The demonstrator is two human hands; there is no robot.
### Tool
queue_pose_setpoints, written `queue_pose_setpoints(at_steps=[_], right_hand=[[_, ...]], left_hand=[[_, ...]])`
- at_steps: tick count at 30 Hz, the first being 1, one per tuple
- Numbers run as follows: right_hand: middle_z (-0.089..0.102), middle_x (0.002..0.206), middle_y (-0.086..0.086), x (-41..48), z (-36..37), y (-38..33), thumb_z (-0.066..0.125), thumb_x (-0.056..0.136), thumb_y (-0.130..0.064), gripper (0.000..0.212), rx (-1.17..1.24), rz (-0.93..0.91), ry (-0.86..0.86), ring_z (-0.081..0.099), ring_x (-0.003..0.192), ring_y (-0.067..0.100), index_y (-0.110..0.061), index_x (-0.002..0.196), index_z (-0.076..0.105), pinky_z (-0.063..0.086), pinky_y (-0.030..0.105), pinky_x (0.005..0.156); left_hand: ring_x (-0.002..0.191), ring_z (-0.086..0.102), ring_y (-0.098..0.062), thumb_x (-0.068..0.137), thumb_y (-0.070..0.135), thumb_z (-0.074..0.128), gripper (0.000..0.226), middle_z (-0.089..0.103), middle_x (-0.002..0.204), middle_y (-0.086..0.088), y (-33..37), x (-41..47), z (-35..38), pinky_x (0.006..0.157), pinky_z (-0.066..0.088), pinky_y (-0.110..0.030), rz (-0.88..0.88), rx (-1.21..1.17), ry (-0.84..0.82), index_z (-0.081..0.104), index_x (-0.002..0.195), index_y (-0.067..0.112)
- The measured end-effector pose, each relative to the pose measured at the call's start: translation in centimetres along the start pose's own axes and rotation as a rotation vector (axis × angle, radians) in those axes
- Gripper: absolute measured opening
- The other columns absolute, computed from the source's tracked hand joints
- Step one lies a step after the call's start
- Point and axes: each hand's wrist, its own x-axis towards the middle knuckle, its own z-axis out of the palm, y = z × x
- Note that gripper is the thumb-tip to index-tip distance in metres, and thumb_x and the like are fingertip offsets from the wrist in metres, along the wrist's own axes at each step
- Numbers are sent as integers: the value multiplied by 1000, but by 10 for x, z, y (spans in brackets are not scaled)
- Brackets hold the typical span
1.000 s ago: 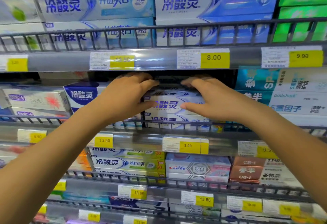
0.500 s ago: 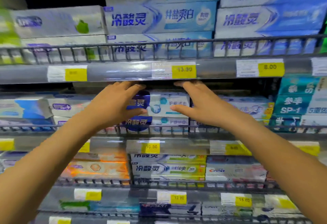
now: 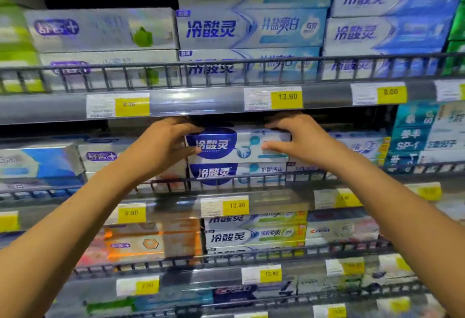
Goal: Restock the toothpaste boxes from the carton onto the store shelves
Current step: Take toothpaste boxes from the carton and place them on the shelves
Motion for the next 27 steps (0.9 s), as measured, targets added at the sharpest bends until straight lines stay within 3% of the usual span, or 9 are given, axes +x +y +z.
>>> queue_pose_setpoints(at_steps=[9, 16, 19, 24, 27], right_hand=[[57, 132, 6, 3, 0, 0, 67, 82, -41, 58, 43, 41, -30, 50, 123, 19, -10, 130, 55, 36, 22, 97], [56, 134, 6, 6, 1, 4, 67, 83, -42, 59, 59, 22, -43, 49, 125, 19, -12, 132, 53, 36, 25, 101], [53, 137, 5, 6, 2, 5, 64, 84, -43, 61, 36, 13, -56, 46, 127, 20, -12, 135, 49, 34, 26, 103], [42, 146, 5, 4, 7, -4, 55, 85, -57, 75, -46, -16, -108, 36, 135, 22, -17, 144, 33, 35, 37, 108], [47, 140, 7, 7, 11, -21, 50, 86, -59, 75, -118, -89, -101, 41, 129, 24, -18, 145, 30, 40, 38, 103]], left_hand=[[103, 59, -30, 81, 27, 72, 47, 63, 120, -12, 2, -1, 4, 80, 38, -25, -79, -36, 23, 61, 125, 15], [104, 58, -29, 82, 27, 71, 48, 62, 123, -12, 1, 0, 8, 82, 40, -27, -109, -33, 23, 60, 127, 16], [113, 55, -29, 83, 29, 69, 49, 58, 129, -11, 2, -1, 8, 91, 44, -33, -120, -37, 14, 57, 130, 18], [121, 52, -27, 84, 44, 63, 59, 50, 139, -7, 2, -12, 2, 95, 47, -40, -152, 29, -2, 49, 137, 22], [117, 54, -27, 80, 62, 49, 69, 54, 135, -5, -4, -26, -10, 91, 49, -42, -177, 62, -17, 49, 137, 23]])
